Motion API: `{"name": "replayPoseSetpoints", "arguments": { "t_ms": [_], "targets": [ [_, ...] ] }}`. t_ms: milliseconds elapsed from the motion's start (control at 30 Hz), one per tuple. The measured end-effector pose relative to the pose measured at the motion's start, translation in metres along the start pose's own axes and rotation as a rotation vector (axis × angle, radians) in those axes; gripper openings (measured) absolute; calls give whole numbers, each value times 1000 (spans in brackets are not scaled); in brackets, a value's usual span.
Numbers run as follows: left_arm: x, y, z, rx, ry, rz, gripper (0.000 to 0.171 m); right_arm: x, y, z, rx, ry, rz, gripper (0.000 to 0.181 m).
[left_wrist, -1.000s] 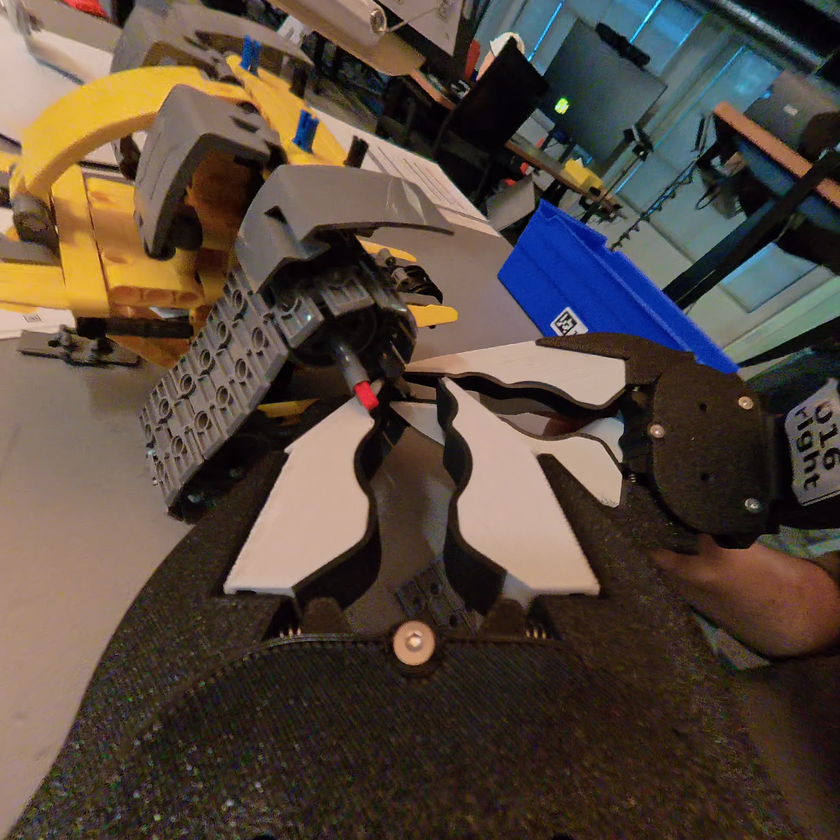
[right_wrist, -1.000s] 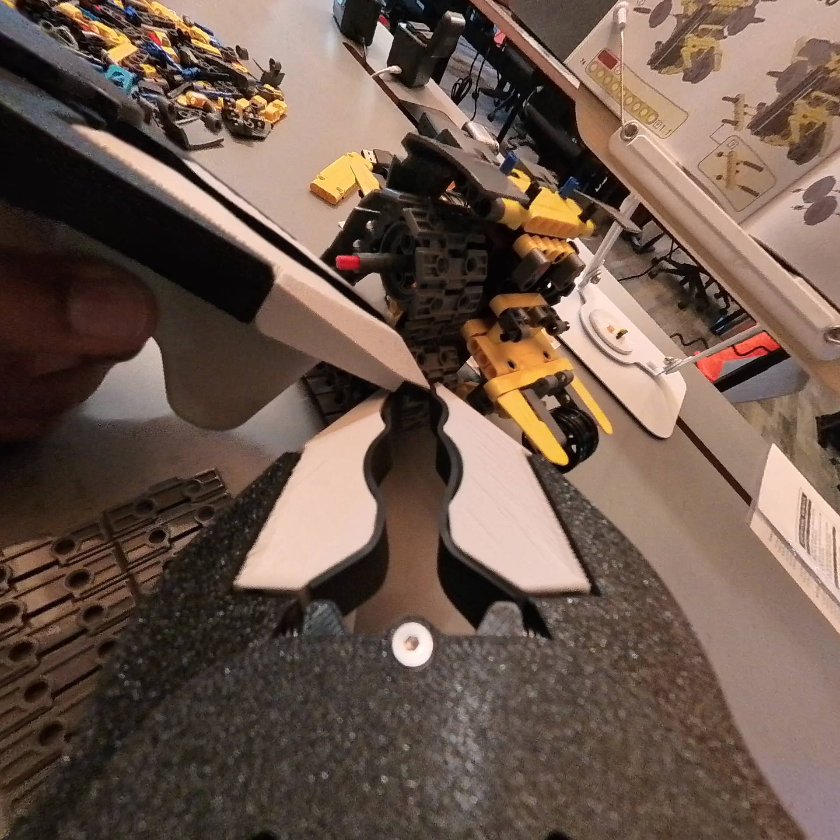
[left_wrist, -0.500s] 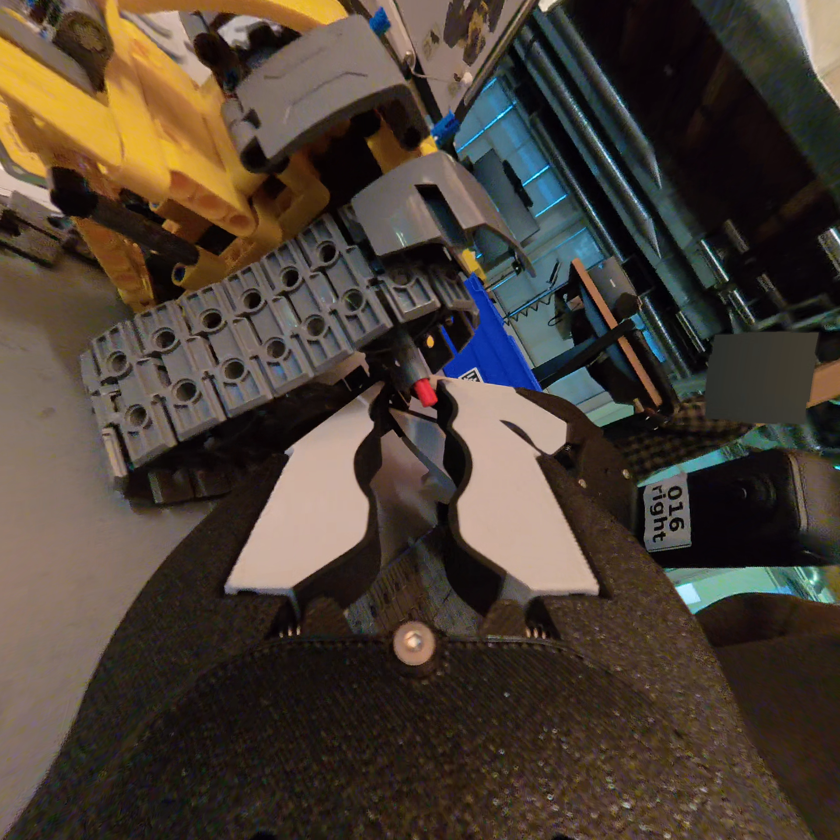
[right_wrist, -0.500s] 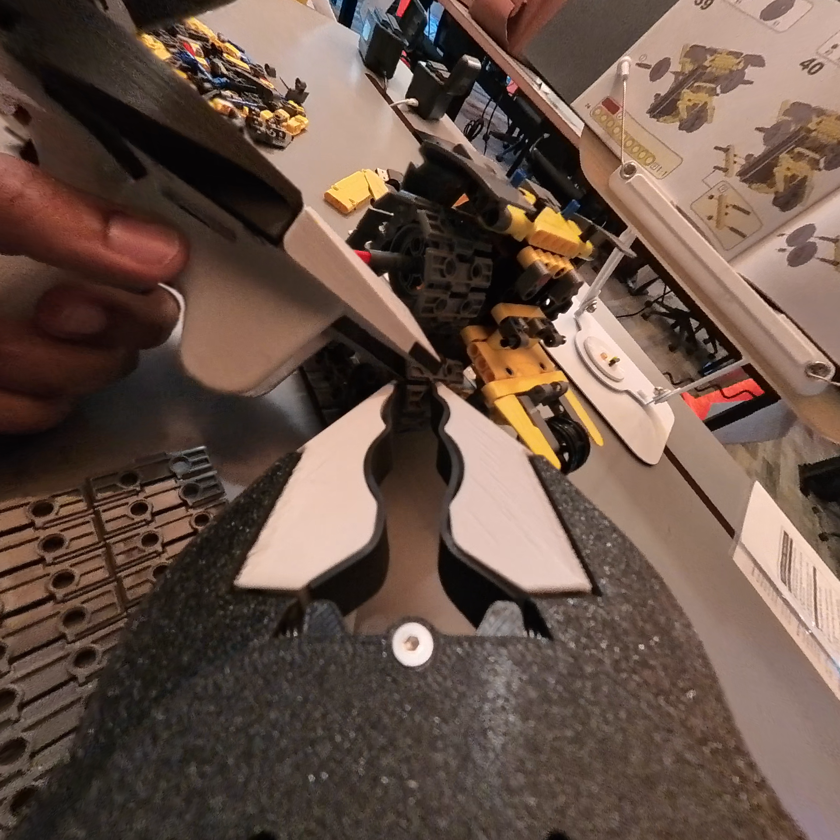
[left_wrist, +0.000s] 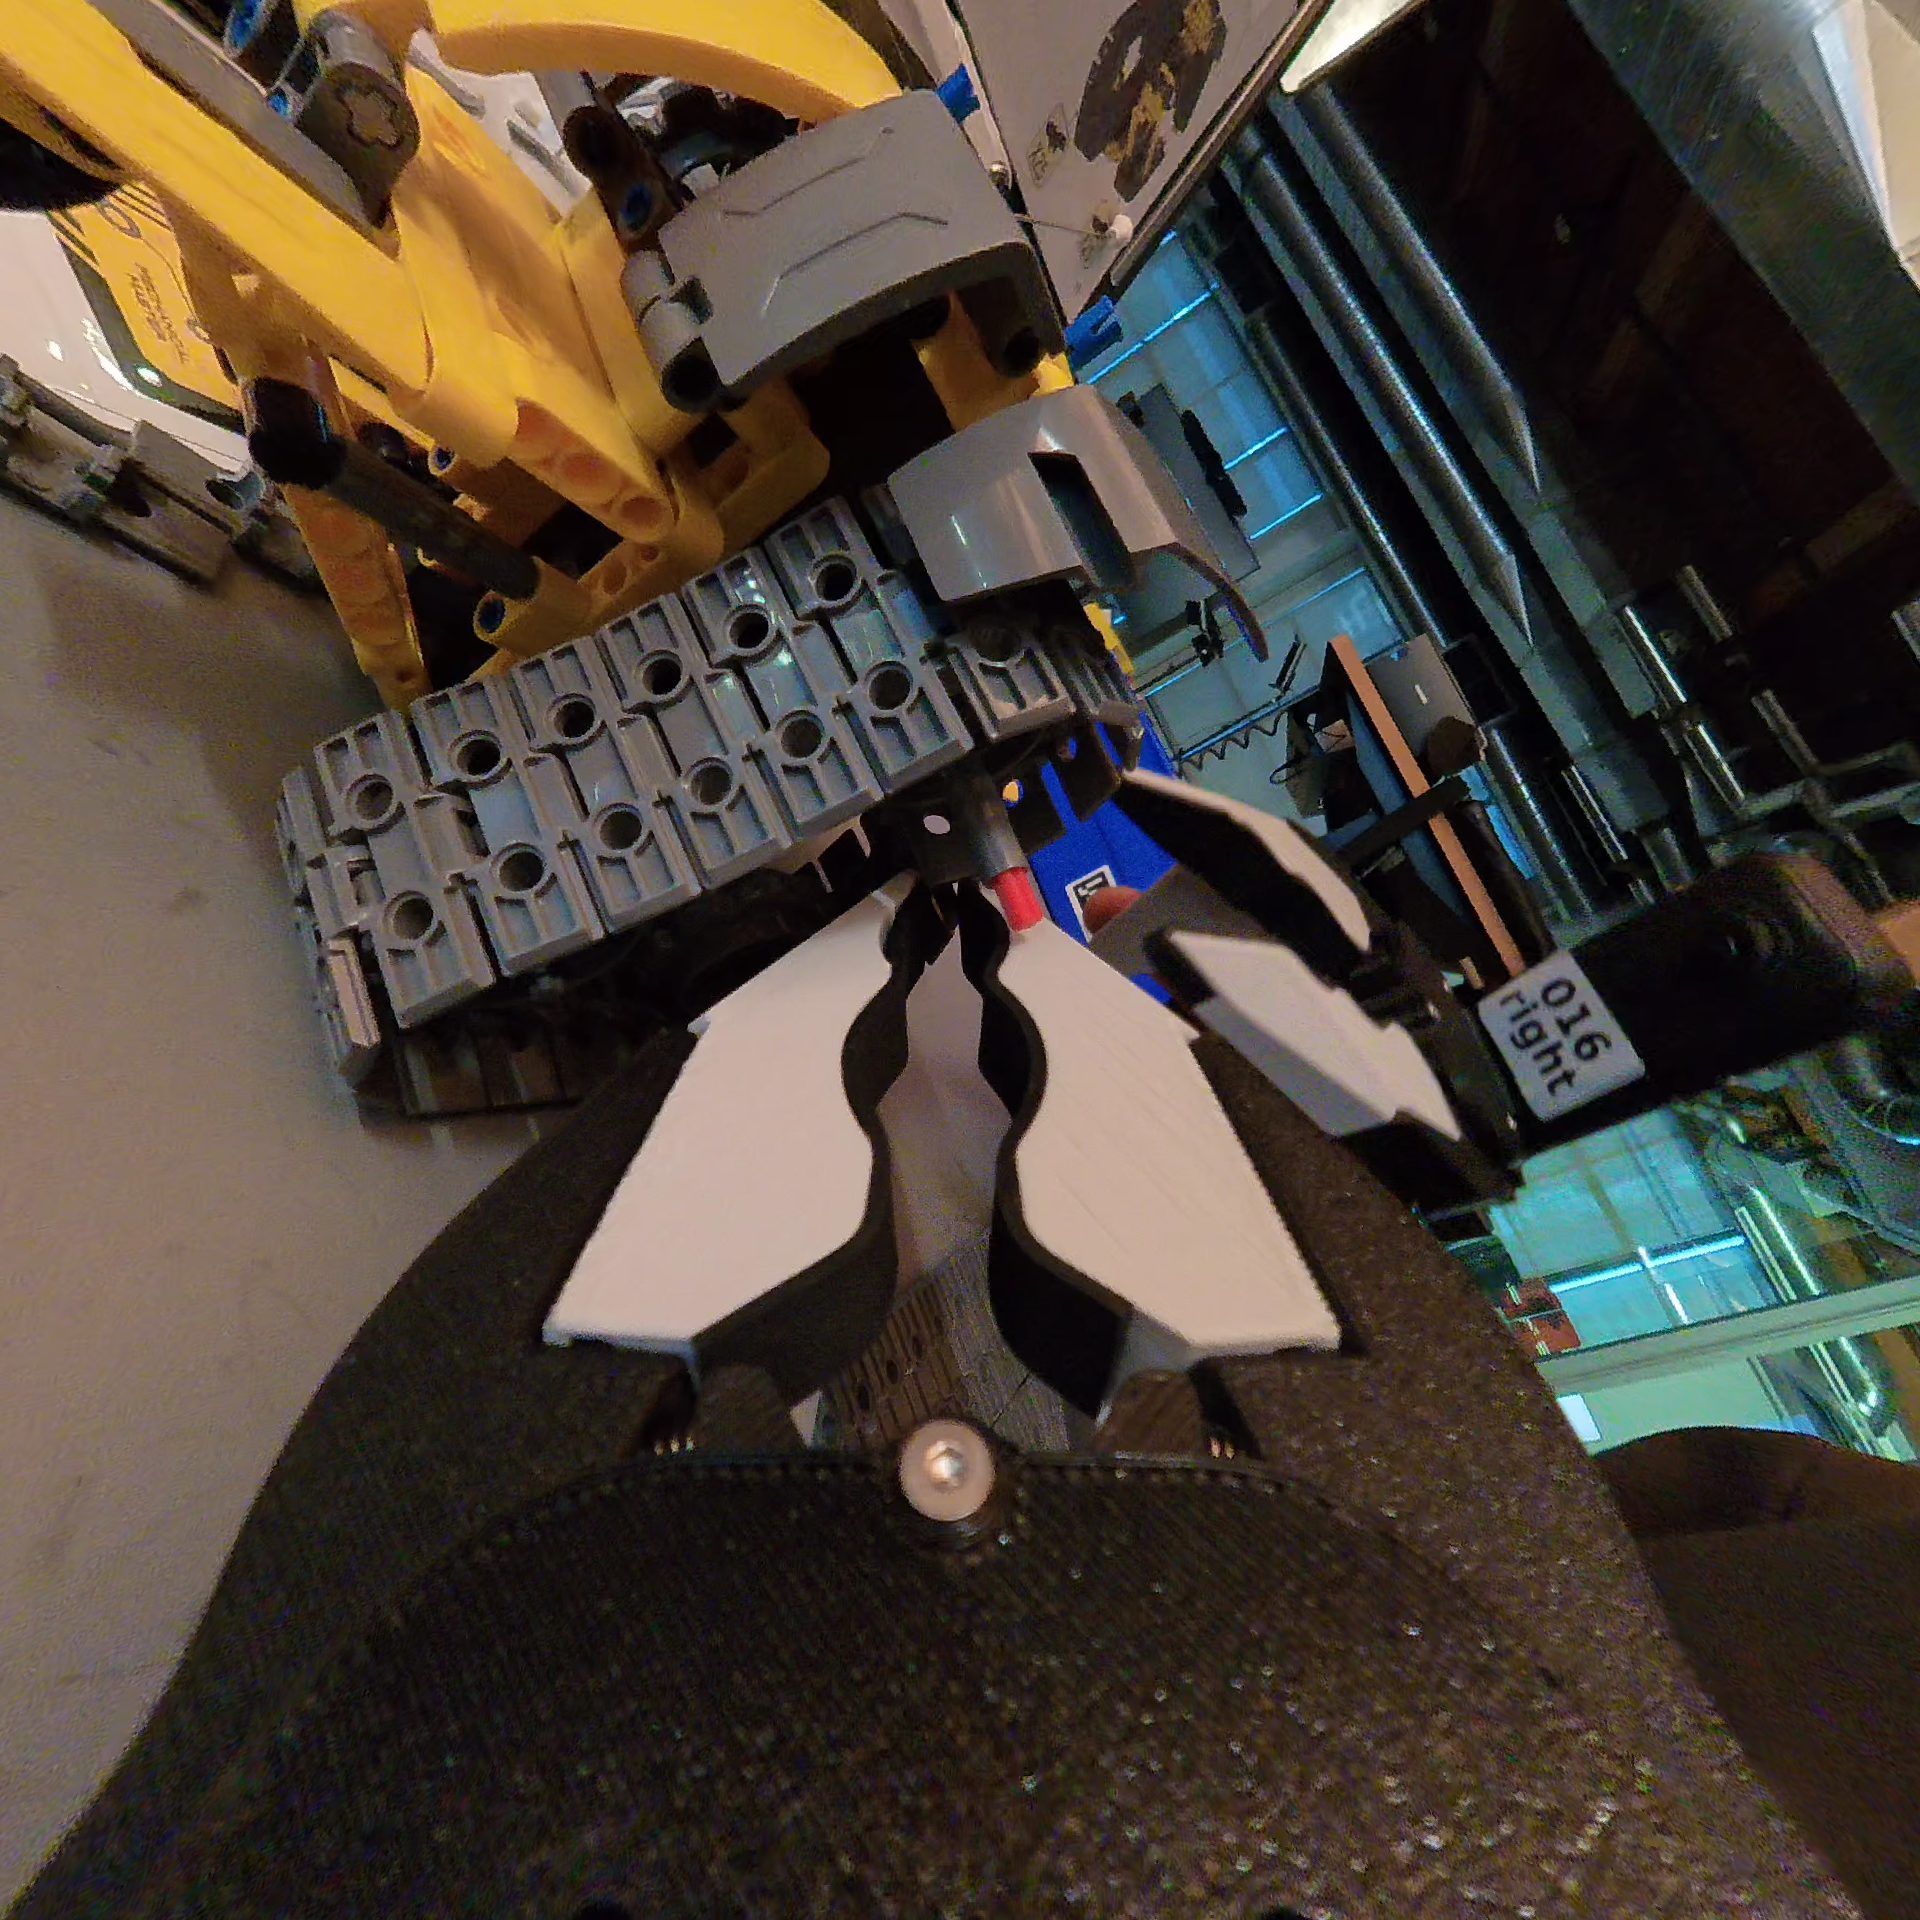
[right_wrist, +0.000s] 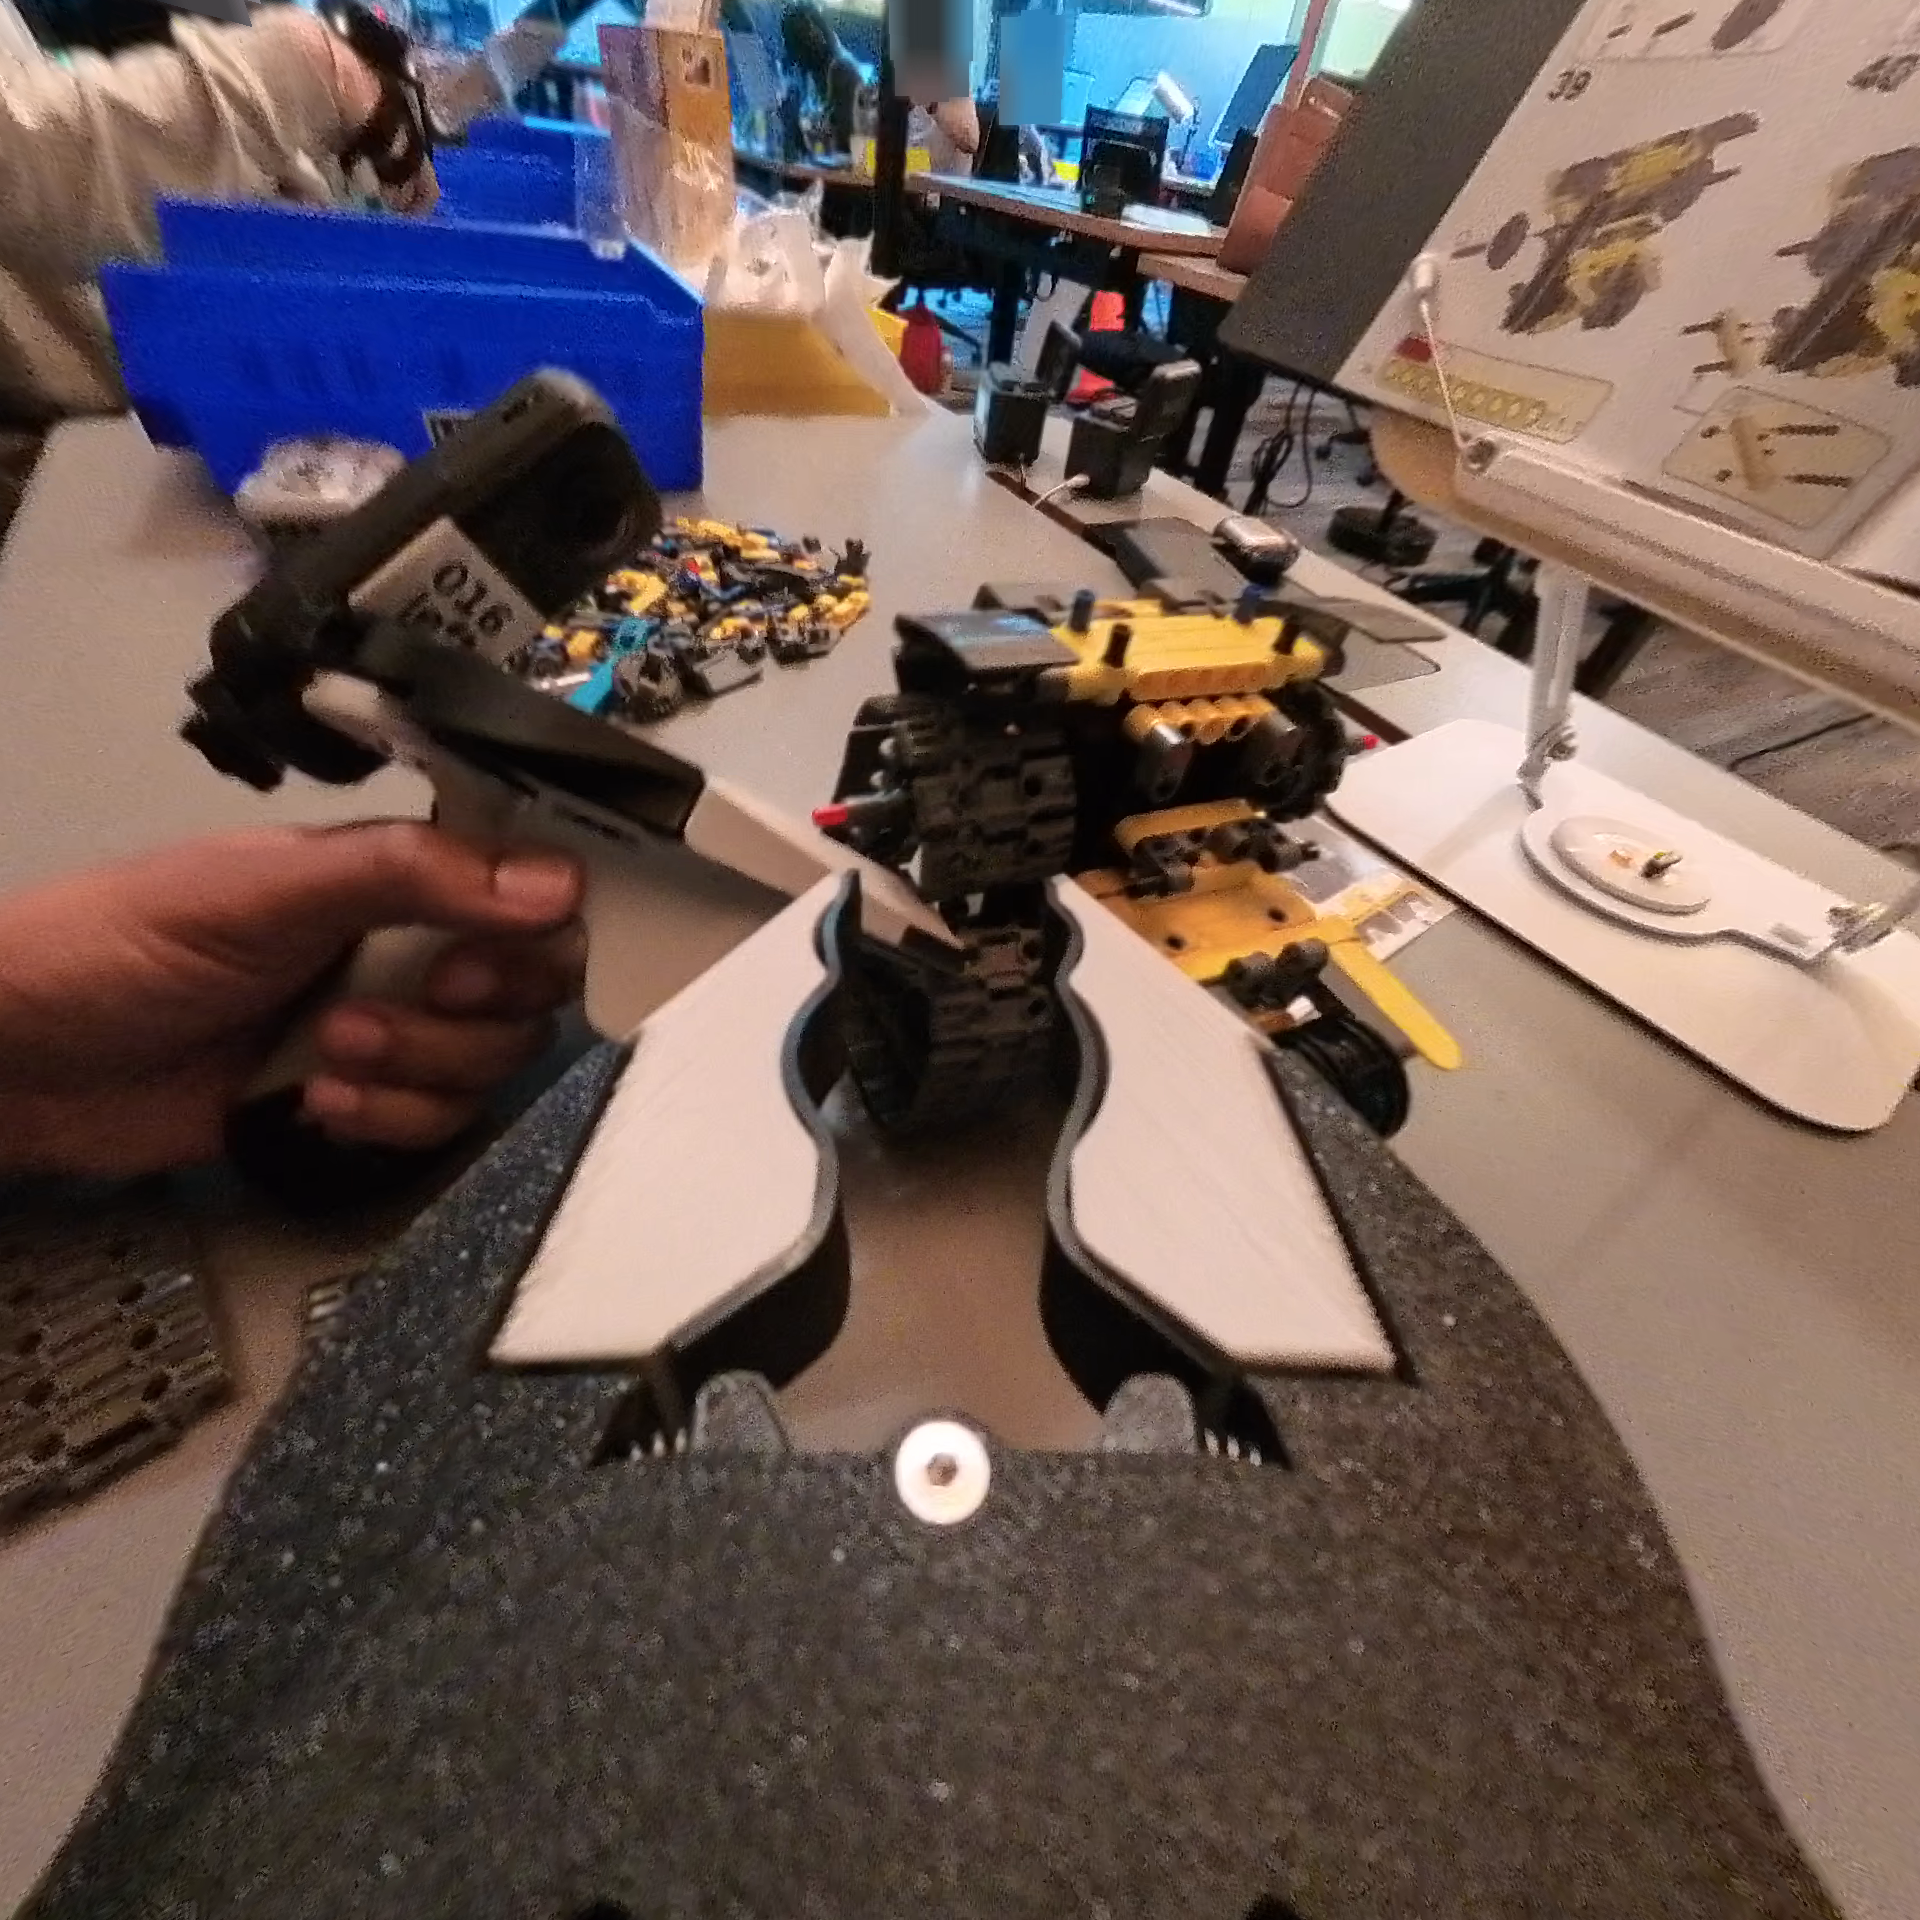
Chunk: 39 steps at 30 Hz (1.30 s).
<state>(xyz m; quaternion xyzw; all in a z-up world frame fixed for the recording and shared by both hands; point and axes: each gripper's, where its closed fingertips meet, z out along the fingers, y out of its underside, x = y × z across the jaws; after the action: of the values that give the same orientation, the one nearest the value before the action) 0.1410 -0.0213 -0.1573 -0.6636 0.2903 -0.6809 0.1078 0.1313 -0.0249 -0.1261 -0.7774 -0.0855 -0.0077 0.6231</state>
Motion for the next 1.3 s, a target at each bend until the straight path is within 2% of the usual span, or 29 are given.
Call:
{"name": "replayPoseSetpoints", "arguments": {
  "t_ms": [67,133,233,433,533,633,767,900,1067,1300],
  "targets": [
    [0,0,0,2,-2,3,2,5,0,4,-40,-30,29,40],
    [0,0,0,3,-8,8,1,4,12,13,-148,-70,-5,51],
    [-3,-2,-2,15,-21,4,1,3,10,18,-177,-117,-20,46],
    [-3,-2,-2,15,-30,17,1,-1,5,28,-229,-242,172,45],
    [-4,-2,-2,13,-33,15,1,6,7,32,-250,-226,249,32],
    [-4,-2,-2,18,-34,9,1,6,7,30,-273,-240,307,30],
    [-5,-3,-2,19,-34,2,1,5,3,24,-281,-239,299,18],
    [-6,-4,-3,26,-36,-10,0,11,0,19,-299,-196,226,14],
    [-6,-5,-3,32,-36,-15,0,11,-5,17,-295,-188,216,11],
    [-3,-6,-4,38,-36,13,1,16,8,13,-315,-140,182,13]
  ]
}}
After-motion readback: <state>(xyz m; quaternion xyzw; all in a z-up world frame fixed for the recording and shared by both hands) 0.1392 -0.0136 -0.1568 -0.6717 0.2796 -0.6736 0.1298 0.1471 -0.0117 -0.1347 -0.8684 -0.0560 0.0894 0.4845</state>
